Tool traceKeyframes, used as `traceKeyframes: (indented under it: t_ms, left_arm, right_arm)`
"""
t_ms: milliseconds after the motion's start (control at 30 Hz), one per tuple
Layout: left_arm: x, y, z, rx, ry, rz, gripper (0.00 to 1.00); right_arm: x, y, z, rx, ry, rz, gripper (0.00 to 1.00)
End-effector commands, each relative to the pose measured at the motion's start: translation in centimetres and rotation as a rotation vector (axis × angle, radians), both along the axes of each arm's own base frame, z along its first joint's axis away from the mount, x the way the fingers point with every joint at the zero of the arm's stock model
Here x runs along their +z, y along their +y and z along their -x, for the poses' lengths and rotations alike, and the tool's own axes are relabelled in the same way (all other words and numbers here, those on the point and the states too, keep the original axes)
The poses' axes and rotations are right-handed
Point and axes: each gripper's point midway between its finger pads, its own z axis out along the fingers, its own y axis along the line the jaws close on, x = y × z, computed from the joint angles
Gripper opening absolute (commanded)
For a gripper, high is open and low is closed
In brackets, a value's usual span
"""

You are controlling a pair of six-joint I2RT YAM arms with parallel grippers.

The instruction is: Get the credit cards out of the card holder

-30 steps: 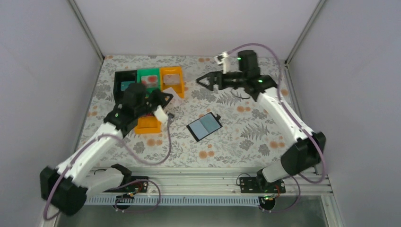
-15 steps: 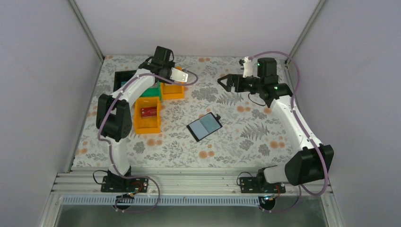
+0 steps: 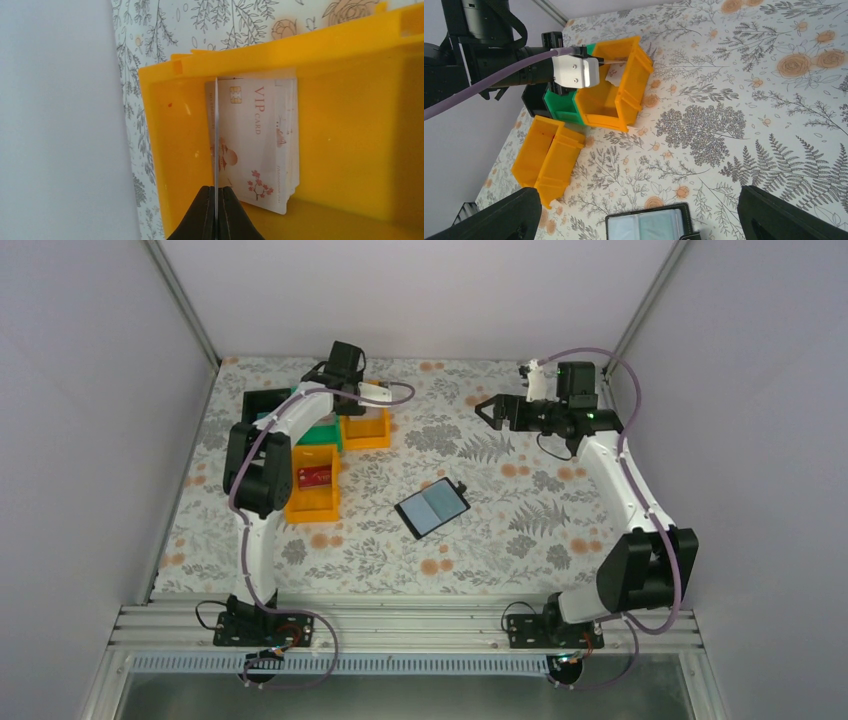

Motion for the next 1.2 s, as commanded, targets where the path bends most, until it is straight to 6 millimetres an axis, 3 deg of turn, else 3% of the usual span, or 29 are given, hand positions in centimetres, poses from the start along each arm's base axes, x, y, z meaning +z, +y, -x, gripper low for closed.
traceKeyframes:
  t_ms: [0, 200, 333, 433, 633, 767, 933, 1033, 1100, 1167]
  left_arm:
    - [-0.5, 0.0, -1.3, 0.048, -0.039, -0.008, 0.02]
    - [-0.9, 0.3, -2.0, 0.058, -0.068, -0.025, 0.05]
    - [-1.1, 0.5, -2.3, 0.078, -0.066, -0.023, 0.39]
    - [0.1, -0.2, -2.1, 0.069, -0.052, 0.025, 0.66]
    - [2.6, -1.5, -1.0, 0.031, -0.008, 0.122, 0.77]
    - [3.1, -1.3, -1.0, 0.049, -0.010, 0.133, 0.84]
    - [2.1, -0.9, -0.9, 0.047, -0.011, 0.098, 0.82]
    - [3.9, -2.7, 0.8, -0.031, 0.051, 0.181, 0.76]
    - [4.3, -4.2, 3.9, -0.135, 0.171, 0.233, 0.62]
    - [3.0, -4.8, 5.4, -0.149, 0.254, 0.233, 0.42]
  right_arm:
    - [0.5, 0.0, -0.2, 0.035, -0.013, -0.017, 0.99]
    - [0.4, 0.1, -0.3, 0.053, -0.005, -0.034, 0.99]
    - [0.2, 0.2, -0.4, 0.064, 0.000, -0.038, 0.99]
    - [0.1, 0.3, -0.3, 0.070, 0.002, -0.043, 0.99]
    - [-1.1, -0.5, -0.5, 0.024, 0.025, -0.001, 0.99]
    - [-2.2, -0.5, 0.0, 0.023, 0.051, 0.000, 0.99]
    - [-2.3, -0.5, 0.7, 0.027, 0.056, -0.002, 0.99]
    - [-2.0, -0.5, 1.0, 0.028, 0.046, -0.001, 0.99]
    - [-2.0, -0.5, 1.1, 0.028, 0.045, -0.001, 0.99]
    - [-1.9, -0.5, 1.1, 0.029, 0.043, -0.002, 0.99]
